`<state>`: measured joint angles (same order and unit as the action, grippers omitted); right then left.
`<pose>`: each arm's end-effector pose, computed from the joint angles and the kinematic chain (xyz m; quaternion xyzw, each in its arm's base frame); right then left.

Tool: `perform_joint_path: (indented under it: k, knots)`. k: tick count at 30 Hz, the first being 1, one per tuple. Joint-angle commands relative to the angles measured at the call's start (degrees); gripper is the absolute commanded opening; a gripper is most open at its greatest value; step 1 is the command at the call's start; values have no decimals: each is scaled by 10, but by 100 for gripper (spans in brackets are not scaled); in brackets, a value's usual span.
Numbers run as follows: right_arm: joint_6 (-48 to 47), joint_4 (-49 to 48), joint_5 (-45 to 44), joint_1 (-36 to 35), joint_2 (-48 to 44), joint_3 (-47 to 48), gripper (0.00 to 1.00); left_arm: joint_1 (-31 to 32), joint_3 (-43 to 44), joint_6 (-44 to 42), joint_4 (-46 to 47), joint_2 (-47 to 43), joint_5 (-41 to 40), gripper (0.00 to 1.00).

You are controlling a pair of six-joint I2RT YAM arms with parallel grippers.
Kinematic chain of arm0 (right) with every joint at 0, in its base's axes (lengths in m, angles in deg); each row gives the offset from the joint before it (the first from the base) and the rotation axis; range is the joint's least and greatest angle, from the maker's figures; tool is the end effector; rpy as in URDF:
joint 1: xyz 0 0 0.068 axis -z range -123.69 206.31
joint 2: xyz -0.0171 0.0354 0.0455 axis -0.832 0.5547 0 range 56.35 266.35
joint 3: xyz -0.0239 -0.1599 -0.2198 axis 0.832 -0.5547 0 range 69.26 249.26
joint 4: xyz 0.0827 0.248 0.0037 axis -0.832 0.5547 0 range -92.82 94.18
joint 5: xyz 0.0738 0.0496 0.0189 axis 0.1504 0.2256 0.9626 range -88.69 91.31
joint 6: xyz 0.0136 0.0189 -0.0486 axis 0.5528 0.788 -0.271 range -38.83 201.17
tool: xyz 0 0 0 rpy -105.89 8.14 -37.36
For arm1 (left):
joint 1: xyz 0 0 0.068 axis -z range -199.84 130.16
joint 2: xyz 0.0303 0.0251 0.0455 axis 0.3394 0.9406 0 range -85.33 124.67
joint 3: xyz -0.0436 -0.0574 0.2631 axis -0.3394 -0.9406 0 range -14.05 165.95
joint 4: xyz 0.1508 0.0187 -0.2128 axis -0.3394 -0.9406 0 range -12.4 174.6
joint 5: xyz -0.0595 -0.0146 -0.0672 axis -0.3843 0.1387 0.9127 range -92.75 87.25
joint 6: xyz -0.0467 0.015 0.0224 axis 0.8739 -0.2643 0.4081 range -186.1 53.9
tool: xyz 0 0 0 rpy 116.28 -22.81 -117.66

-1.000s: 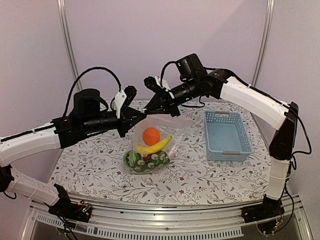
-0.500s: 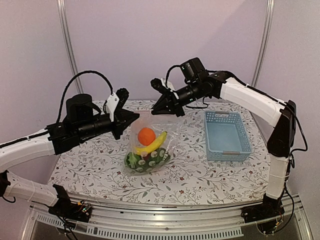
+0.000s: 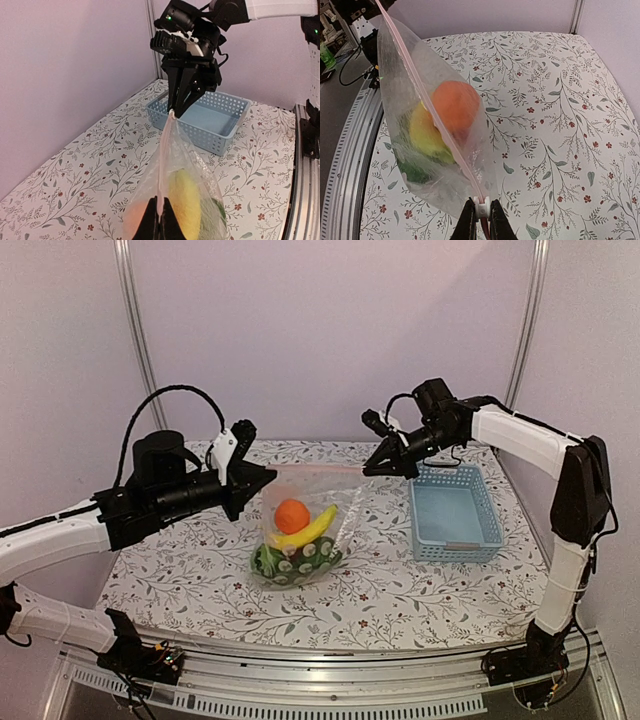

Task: Place the food in the zip-top bag and seal the zipper
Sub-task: Zip the zipper on the zipper food storage bag, then place the zipper food storage bag at the center of the board.

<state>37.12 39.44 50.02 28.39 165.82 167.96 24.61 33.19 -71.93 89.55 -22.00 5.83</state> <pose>0.3573 0.2195 0.2977 -0.6135 0.6223 0.3467 0.3409 0.1823 -0.1864 0.3181 0.3703 0.6771 -0.2640 0.5785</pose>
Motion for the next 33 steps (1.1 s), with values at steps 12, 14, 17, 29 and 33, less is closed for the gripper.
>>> perform_joint_path:
  k: [12, 14, 17, 29, 33]
  knots:
    - [-26, 29, -20, 48, -2, -6, 0, -14, 0, 7, 28, -8, 3, 0]
    - [-28, 31, -19, 48, 1, -4, 0, -15, 0, 6, 29, -7, 3, 0]
    - [-32, 34, -26, 48, 4, -6, 3, -19, -2, 6, 34, -4, 1, 0]
    - [4, 61, 61, 98, -28, 88, 57, -158, 159, -23, 97, 192, 103, 0]
    - [33, 50, 47, 120, -51, 72, 59, -162, 284, -42, 49, 260, 144, 0]
